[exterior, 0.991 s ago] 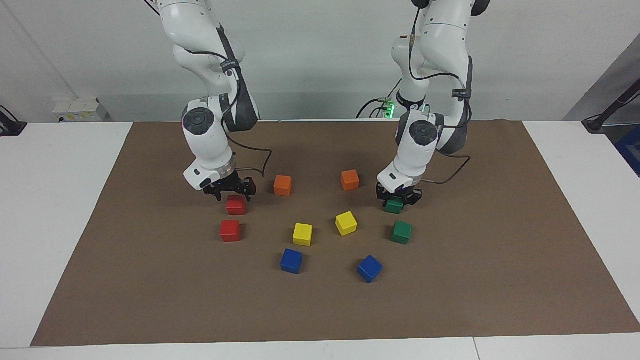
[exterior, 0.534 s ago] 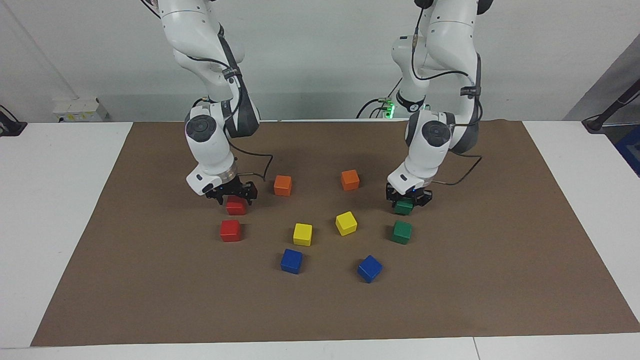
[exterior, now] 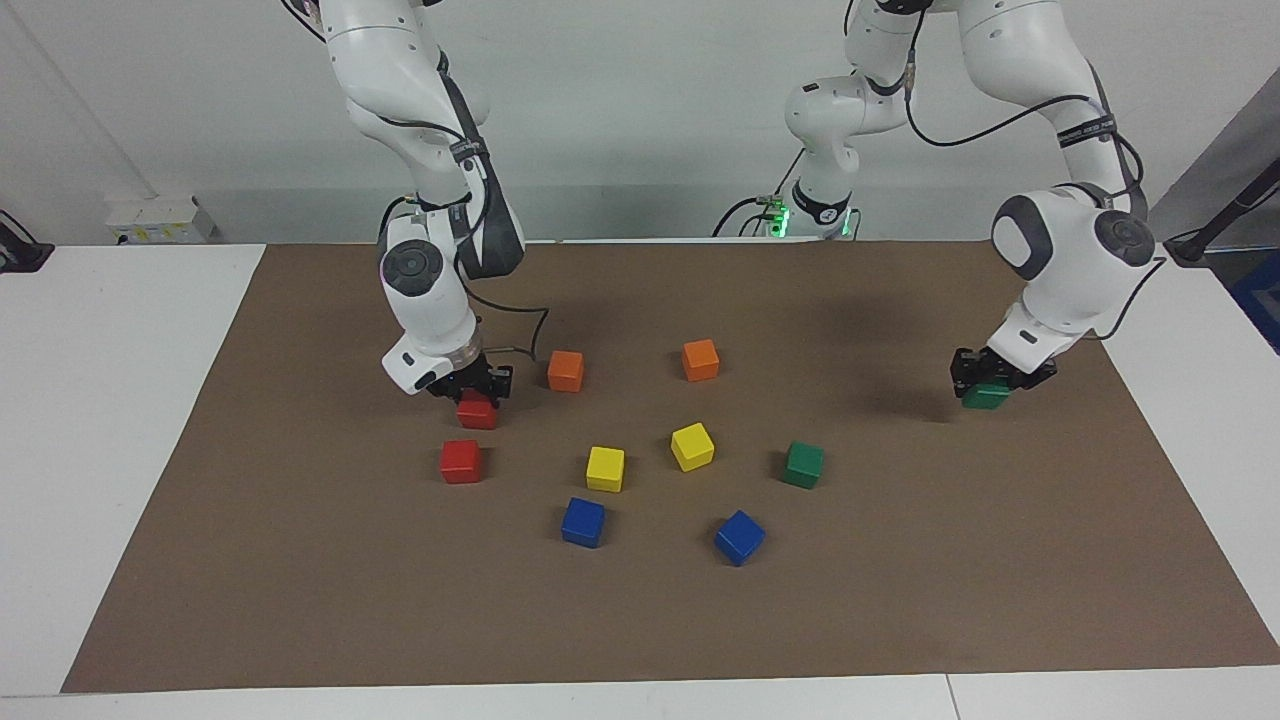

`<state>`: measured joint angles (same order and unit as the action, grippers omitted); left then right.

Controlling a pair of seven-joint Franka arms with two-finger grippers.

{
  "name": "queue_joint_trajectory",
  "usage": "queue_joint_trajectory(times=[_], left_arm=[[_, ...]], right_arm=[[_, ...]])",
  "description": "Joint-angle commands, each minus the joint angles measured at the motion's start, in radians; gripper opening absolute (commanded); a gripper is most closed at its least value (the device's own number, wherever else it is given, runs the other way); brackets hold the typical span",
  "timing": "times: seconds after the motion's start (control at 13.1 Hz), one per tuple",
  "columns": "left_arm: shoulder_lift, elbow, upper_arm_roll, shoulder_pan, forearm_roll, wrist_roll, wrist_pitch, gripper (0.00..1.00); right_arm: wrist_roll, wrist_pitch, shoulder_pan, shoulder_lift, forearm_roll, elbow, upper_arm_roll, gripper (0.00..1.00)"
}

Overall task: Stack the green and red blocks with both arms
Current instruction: 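Carry the green block outward with the left gripper while the right carries red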

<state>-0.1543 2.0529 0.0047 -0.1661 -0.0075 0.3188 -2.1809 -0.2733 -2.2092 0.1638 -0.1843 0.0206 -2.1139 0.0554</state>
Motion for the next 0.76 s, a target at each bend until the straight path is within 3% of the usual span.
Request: queue_joint_trajectory(times=[0.0,0.23,0.46,0.61,0.69], left_arm=[[0.001,0.079,-0.015,-0.045,0.004,-0.018,-0.106,0.0],[-0.059,0.098,-0.015,-0.05,0.004,-0.062,-0.201,0.0],[-0.085,0.095,-0.015,-0.049,0.004,-0.067,-0.224,0.0],[-0.085,0.095,-0.015,-0.047,0.006,-0.05,-0.224,0.0],[-0.085,0.093,-0.015,-0.047,0.006,-0.031,-0.22,0.64]], right_arm=[[-0.009,0.078,-0.01,0.042,0.006,0.029,-0.002,0.0],[0.127,0.232,-0.101,0.095,-0.04,0.086,-0.003,0.0],[0.357,0.182,-0.242,0.1,-0.041,0.072,-0.002,0.0],[0.376,0.164,-0.286,0.1,-0.042,0.061,-0.002,0.0],[0.391,0.16,-0.3,0.094,-0.042,0.06,-0.002,0.0]])
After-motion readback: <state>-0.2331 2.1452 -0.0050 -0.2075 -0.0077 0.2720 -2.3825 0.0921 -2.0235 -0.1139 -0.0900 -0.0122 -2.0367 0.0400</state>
